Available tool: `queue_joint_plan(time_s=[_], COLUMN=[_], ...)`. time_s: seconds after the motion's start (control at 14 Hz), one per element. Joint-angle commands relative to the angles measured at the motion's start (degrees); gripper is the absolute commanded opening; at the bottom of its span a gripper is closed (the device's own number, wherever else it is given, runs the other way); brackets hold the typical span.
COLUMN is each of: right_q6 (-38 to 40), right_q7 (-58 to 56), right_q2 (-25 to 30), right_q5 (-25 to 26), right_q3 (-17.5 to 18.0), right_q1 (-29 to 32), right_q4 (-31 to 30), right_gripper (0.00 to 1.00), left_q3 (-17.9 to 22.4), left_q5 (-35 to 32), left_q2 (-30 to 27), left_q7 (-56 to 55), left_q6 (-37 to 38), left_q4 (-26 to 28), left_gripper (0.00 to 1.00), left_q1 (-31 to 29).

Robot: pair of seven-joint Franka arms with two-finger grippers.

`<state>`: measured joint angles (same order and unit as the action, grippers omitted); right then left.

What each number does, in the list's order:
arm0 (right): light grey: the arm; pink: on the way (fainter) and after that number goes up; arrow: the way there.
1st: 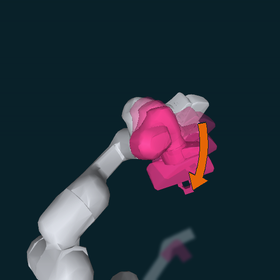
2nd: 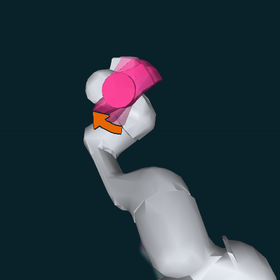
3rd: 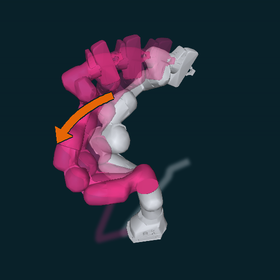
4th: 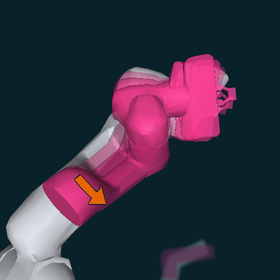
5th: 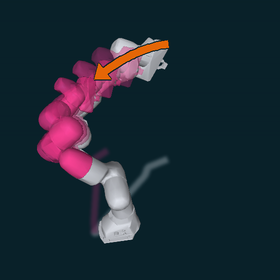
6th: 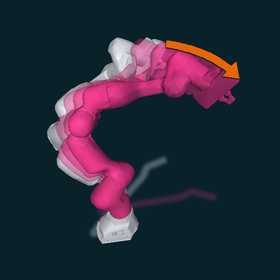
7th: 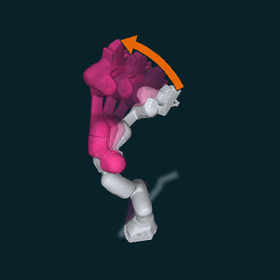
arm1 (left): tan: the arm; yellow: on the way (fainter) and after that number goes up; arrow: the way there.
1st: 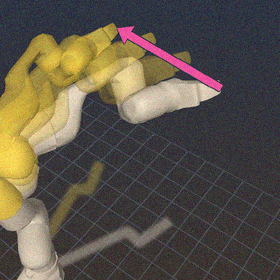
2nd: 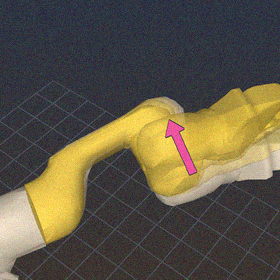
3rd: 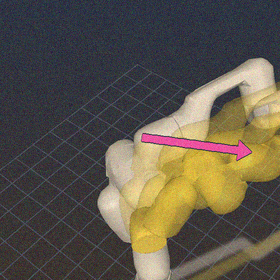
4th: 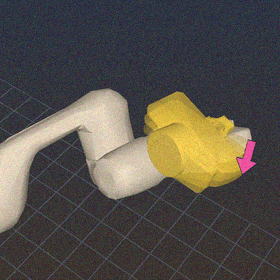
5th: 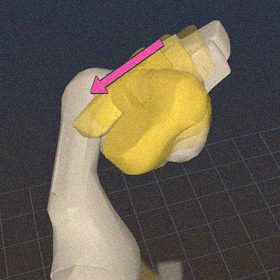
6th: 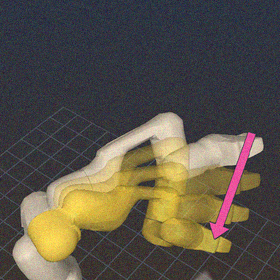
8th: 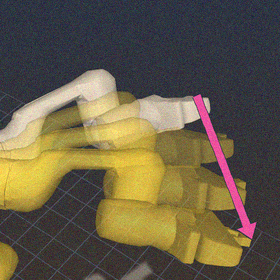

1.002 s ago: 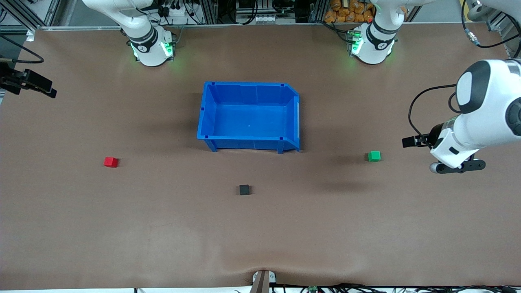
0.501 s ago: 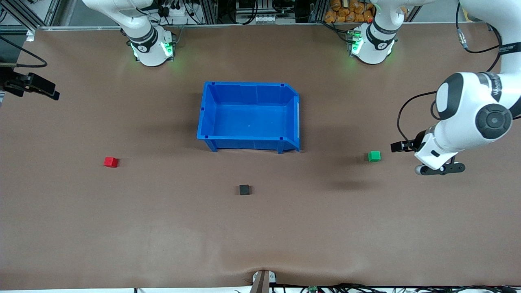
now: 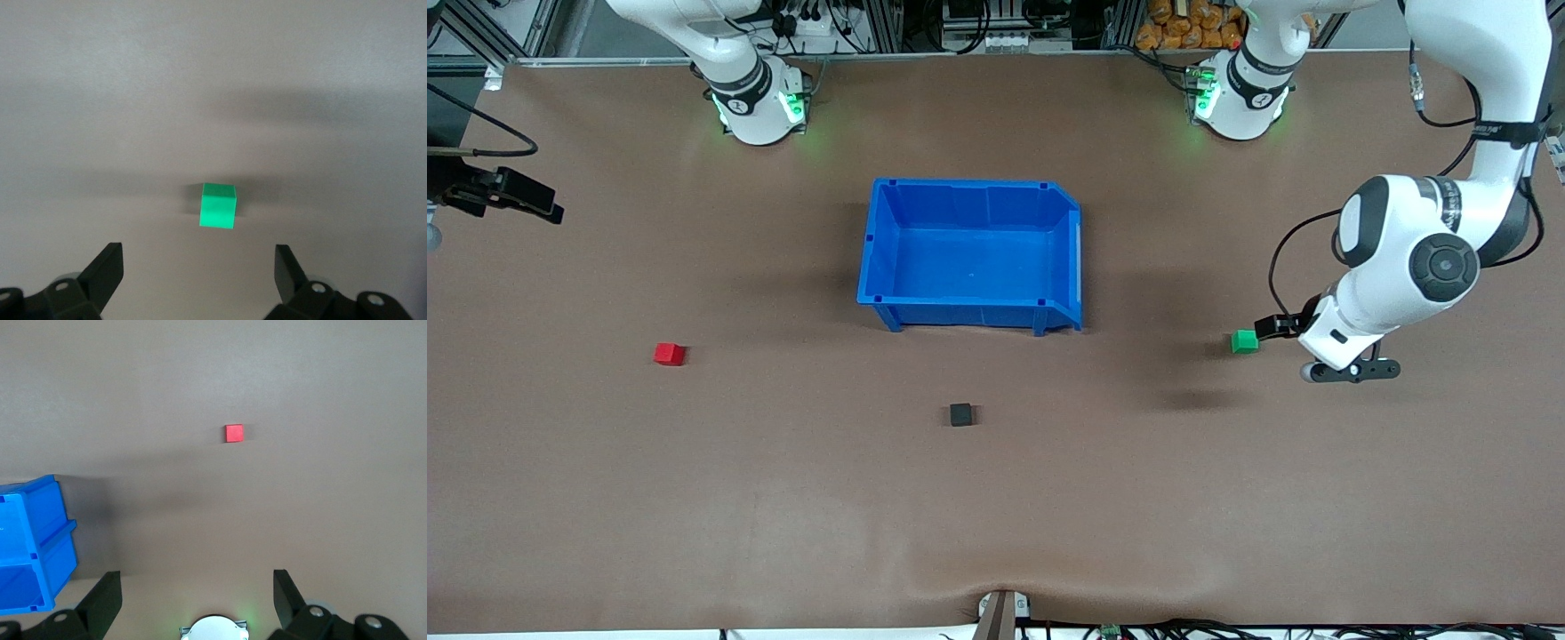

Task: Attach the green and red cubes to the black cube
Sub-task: 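Lower the left gripper and grasp the green cube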

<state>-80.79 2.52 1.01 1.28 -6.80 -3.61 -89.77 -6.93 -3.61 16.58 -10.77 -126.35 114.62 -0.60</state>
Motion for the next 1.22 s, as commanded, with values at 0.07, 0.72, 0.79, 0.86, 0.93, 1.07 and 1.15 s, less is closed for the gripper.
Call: queue_joint_plan(time_s=[0.07, 0.72, 0.79, 0.86, 0.93, 1.07, 1.15], right_q6=[0.0, -1.1, -1.4, -2.2, -3.0, -3.1, -3.2], right_q7=[-0.5, -0.5, -0.5, -0.6, -0.6, -0.6, -0.6], right_q2=[-0.2, -1.5, -1.5, -1.5, -1.8, -2.1, -2.4], right_q5=[-0.1, -0.7, -2.4, -3.0, -3.0, -3.2, -3.2], right_q3=[-0.1, -0.1, -0.1, -0.1, -0.3, -0.3, -0.3], right_q1=[-0.3, 0.0, 0.1, 0.4, 0.6, 1.3, 1.2], right_q4=[-0.1, -0.5, -1.1, -1.4, -1.4, -1.5, -1.4], right_gripper=[1.00, 1.00, 1.00, 1.00, 1.00, 1.00, 1.00], left_q3=[-0.2, -0.1, -0.1, -0.1, -0.1, -0.1, -0.1], left_q5=[-0.7, -1.1, -1.1, -1.1, -1.1, -1.1, -1.1], left_q2=[1.8, 8.2, 8.7, 8.9, 9.0, 9.6, 9.9], left_q7=[1.4, 1.8, 1.9, 2.0, 2.2, 2.2, 2.2], left_q6=[-4.9, -11.3, -12.2, -12.9, -13.0, -13.0, -13.0], left_q4=[1.9, 2.4, 2.8, 3.1, 3.2, 3.6, 3.6], left_gripper=[0.96, 0.80, 0.78, 0.75, 0.73, 0.69, 0.68], left_q1=[-0.1, -0.1, -0.1, 0.0, 0.0, 0.1, 0.1])
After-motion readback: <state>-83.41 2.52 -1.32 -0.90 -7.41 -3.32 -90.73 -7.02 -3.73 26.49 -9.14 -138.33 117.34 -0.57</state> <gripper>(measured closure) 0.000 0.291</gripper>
